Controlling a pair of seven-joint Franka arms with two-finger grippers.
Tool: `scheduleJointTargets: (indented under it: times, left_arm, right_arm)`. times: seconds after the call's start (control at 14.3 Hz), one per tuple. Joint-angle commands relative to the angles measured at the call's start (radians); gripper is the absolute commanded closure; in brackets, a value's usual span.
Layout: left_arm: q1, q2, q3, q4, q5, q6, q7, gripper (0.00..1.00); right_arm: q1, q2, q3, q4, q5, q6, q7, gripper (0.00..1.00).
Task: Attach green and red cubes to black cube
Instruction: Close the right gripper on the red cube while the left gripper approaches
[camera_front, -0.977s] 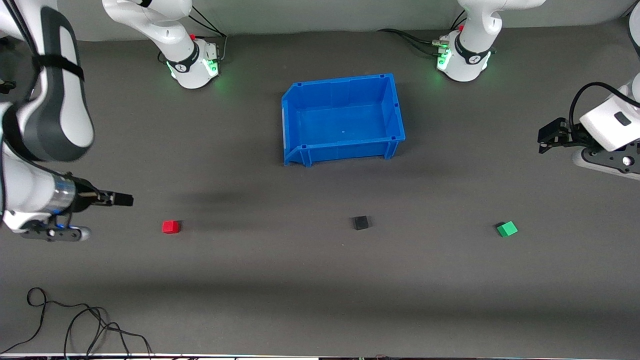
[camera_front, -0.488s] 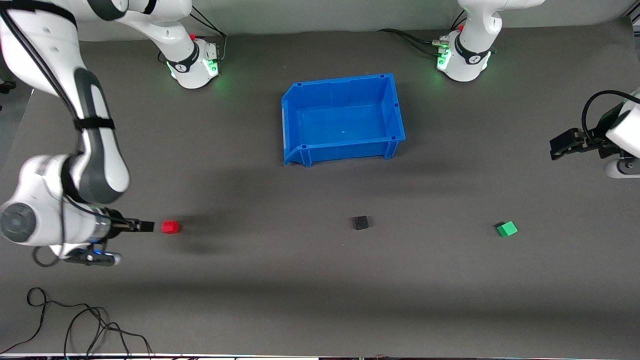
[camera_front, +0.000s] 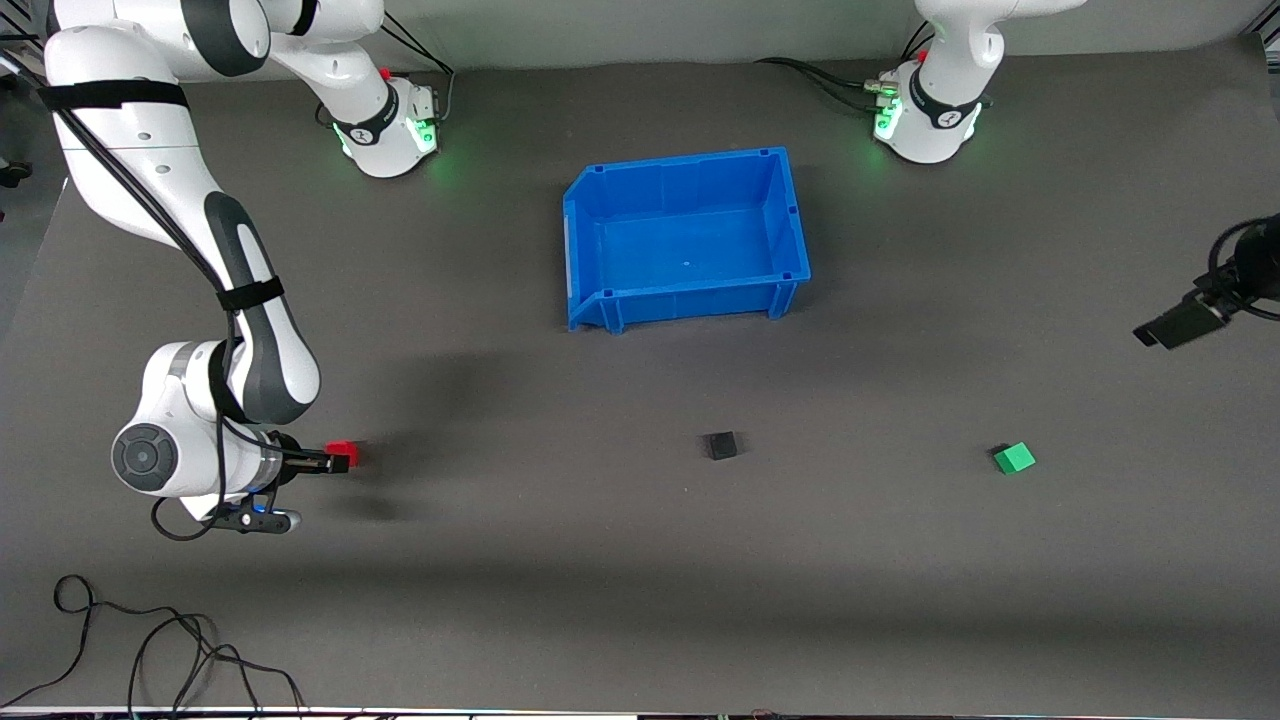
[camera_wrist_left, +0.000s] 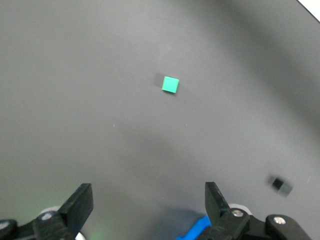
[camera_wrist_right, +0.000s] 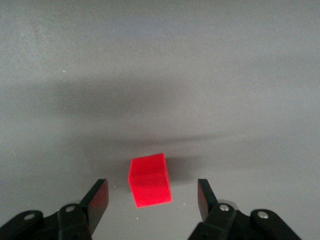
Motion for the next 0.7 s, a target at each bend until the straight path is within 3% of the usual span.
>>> scheduleJointTargets:
  times: [0.0,0.28,0.42,0.49,0.63]
  left_arm:
    - [0.014,0.065,-0.001,0.035,-0.005,-0.018,-0.262,0.00]
    - [0.082,0.163,0.002,0.060,-0.103,0.018,-0.567,0.00]
    - [0.111,0.218,0.000,0.058,-0.109,0.101,-0.711,0.00]
    - [0.108,0.246,0.000,0.052,-0.101,0.167,-0.786,0.00]
    - [0.097,0.293,0.002,0.046,-0.089,0.244,-0.918,0.00]
  right_arm:
    - [0.007,0.034,0.000,-0.009,-0.009,0.070,0.014,0.34]
    - [0.018,0.063,0.000,-0.009,-0.009,0.081,0.020,0.34]
    - [0.018,0.077,0.000,-0.009,-0.008,0.081,0.023,0.34]
    - [0.016,0.077,0.000,-0.009,-0.008,0.081,0.022,0.38]
    - [0.012,0.077,0.000,-0.009,-0.008,0.081,0.022,0.58]
